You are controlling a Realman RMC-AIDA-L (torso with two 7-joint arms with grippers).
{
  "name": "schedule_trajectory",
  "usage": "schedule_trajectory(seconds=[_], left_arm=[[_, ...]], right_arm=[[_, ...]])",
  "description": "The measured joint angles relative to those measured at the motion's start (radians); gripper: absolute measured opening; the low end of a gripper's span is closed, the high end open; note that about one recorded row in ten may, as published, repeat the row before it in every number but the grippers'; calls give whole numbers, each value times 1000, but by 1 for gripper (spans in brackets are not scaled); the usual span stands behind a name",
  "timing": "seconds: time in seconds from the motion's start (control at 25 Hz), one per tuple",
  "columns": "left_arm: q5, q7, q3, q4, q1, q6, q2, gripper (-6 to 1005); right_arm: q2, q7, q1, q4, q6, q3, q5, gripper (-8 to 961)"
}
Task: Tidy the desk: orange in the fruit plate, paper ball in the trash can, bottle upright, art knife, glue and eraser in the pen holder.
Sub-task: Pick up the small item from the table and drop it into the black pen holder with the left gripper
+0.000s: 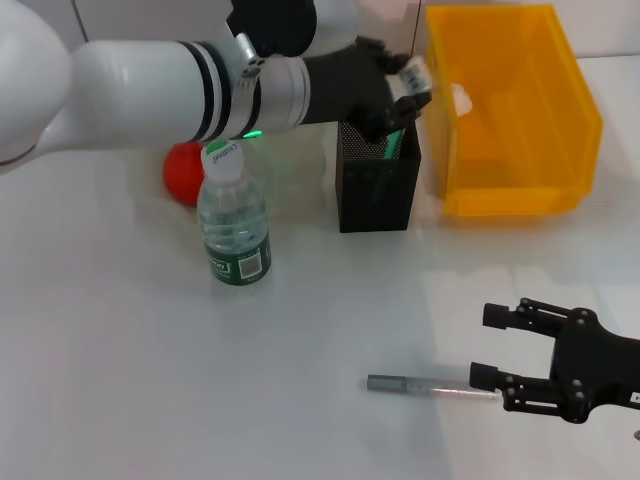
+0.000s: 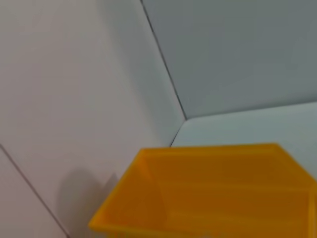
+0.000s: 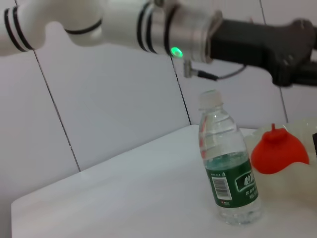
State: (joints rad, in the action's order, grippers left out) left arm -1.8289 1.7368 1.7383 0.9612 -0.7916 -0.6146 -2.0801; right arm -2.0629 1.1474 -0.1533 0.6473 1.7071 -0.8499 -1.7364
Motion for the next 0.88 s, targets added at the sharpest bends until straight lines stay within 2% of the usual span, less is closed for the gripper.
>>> schedule_trajectory(seconds=[0.68,0.88], left_arm=[[-13,2,-1,15,7,-37,0,418],[-13,2,-7,16,7,-38,0,558]], right_arm=[[0,1,-2,0,3,0,0,779],[1,1,1,0,5,0,0,779]])
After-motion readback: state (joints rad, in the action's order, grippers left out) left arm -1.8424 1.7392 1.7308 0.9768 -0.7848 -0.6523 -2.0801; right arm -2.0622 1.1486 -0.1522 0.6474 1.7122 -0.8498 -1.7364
